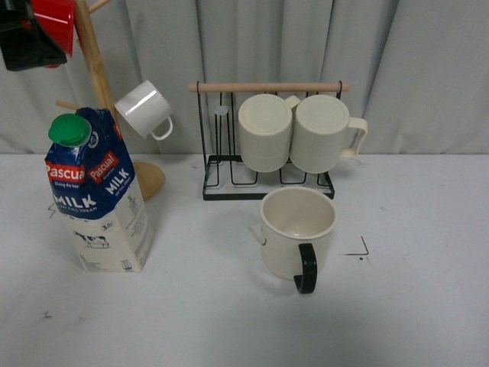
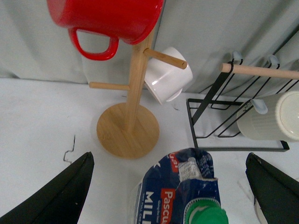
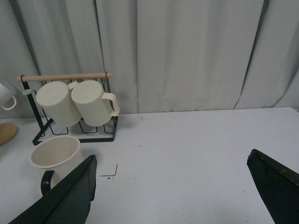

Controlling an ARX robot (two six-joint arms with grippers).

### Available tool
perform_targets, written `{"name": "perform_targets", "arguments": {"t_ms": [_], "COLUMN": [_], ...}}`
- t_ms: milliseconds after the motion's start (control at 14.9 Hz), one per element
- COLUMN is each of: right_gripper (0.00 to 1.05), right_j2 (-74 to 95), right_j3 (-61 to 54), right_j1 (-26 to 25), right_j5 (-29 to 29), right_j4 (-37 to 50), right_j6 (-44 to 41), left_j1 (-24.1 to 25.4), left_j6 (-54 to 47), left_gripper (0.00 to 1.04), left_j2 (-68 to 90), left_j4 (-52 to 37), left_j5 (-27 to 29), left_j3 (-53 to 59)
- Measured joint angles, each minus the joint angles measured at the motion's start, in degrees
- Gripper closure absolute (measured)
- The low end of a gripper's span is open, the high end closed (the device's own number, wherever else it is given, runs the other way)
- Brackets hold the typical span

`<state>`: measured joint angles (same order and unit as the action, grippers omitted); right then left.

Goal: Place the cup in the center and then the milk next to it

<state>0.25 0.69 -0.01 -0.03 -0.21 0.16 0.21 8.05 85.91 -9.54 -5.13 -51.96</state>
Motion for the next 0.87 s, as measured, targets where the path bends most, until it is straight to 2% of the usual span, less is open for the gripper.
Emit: {"name": "perform_targets", "arguments": {"t_ms": [336,874], "right_gripper": [0.06,0.06], "right_j2": [0.00,0.00], "right_j3": [0.00,0.00], "right_j1": [0.00,0.00], "right_j5": [0.00,0.00], "right_j4": [0.00,0.00], "right_j6": [-0.02,0.00], "left_j1": [-0.72,-3.52], "left_j6": [-2.19,-1.97], "left_gripper": [0.07,0.07], "left_j2": [7.96,12.41], "left_j4": [-3.06,-9.53], "left_j5": [2.64,4.81], "left_j3": [-1.33,-1.73]}}
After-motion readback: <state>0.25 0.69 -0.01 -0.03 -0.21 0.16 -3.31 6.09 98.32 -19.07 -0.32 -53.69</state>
